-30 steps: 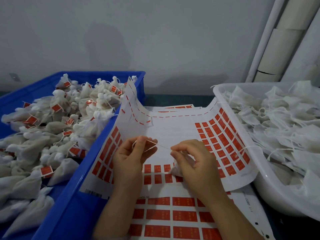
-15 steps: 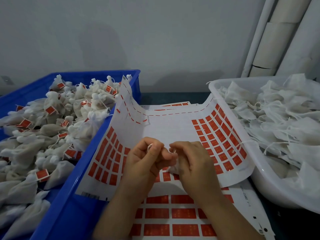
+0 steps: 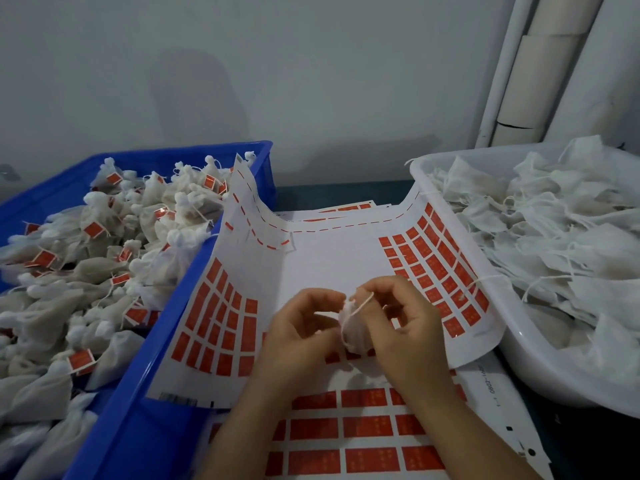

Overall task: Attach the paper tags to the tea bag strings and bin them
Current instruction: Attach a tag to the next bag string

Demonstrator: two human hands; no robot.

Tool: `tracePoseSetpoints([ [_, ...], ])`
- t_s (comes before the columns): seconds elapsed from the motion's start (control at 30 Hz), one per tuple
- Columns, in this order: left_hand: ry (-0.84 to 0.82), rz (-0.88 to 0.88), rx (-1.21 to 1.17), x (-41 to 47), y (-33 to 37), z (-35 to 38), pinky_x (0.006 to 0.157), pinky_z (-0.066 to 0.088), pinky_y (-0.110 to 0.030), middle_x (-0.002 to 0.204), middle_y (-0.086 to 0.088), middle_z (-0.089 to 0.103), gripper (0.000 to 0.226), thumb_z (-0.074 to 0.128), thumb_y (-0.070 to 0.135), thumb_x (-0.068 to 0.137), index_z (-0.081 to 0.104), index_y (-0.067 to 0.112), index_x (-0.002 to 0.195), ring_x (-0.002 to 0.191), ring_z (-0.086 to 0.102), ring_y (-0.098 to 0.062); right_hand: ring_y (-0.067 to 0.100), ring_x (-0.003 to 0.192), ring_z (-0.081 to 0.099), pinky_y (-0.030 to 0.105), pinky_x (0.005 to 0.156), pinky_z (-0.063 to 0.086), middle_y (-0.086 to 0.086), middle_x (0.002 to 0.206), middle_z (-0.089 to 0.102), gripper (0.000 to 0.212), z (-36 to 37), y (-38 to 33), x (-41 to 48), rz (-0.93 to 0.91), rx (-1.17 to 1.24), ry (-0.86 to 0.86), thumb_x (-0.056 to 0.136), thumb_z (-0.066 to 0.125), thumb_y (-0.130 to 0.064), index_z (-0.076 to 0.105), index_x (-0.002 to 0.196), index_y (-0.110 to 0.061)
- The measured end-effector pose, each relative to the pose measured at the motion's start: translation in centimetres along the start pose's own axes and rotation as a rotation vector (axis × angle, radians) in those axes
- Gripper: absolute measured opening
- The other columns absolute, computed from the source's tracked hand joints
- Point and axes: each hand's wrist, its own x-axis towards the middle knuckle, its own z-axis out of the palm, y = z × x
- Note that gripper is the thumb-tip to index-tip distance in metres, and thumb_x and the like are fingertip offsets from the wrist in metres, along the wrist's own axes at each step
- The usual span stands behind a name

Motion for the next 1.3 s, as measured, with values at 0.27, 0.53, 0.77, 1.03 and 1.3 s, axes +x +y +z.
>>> tracePoseSetpoints([
  [0.27,0.158,0.182,0.205,-0.3,-0.1,0.8,0.061,0.054,-0.019,0.076,0.008,0.067,0.017,0.071,0.016,0.078,0.066,0.029,0.088,0.072,0.064,-0.013,-0.009,0.089,0.058,0.002,0.064,0.044,-0.03,0.087,0.064,0.017,-0.2,-1.1,-0.1,0.069,0.183,0.004,0.072,0.05,-0.045,0.062,0.08,-0.036],
  [0.53,0.294,0.159,0.175,-0.1,-0.4,0.3,0.05,0.045,-0.011,0.058,0.01,0.058,0.017,0.056,0.009,0.089,0.064,0.024,0.083,0.054,0.054,-0.005,-0.005,0.076,0.064,0.003,0.063,0.046,-0.026,0.071,0.068,0.01,-0.5,-1.1,0.0,0.046,0.299,-0.063,0.071,0.057,-0.042,0.065,0.074,-0.038],
  [0.77,0.14,0.114,-0.083,-0.1,0.2,-0.1,0.059,0.054,-0.021,0.074,-0.001,0.069,0.023,0.065,0.025,0.071,0.061,0.005,0.084,0.069,0.068,-0.016,0.001,0.088,0.062,0.01,0.068,0.05,-0.018,0.09,0.063,0.02,0.2,-0.7,-0.5,-0.005,0.24,-0.308,0.081,0.055,-0.044,0.069,0.085,-0.029],
  [1.03,0.035,0.157,-0.128,-0.4,0.4,0.1,0.063,0.054,-0.023,0.073,-0.004,0.069,0.019,0.065,0.016,0.076,0.056,0.01,0.093,0.07,0.068,-0.02,-0.012,0.113,0.047,0.002,0.079,0.042,-0.028,0.12,0.05,0.019,0.1,-0.4,0.0,-0.033,0.13,-0.235,0.08,0.049,-0.047,0.062,0.093,-0.044],
  [1.3,0.063,0.193,-0.032,-0.6,0.5,0.4,0.052,0.05,-0.018,0.07,0.003,0.065,0.022,0.063,-0.003,0.08,0.057,0.016,0.088,0.062,0.063,-0.015,-0.015,0.095,0.056,0.002,0.073,0.045,-0.026,0.104,0.06,0.027,-0.1,0.2,0.2,0.108,0.13,-0.241,0.073,0.044,-0.054,0.056,0.098,-0.049],
])
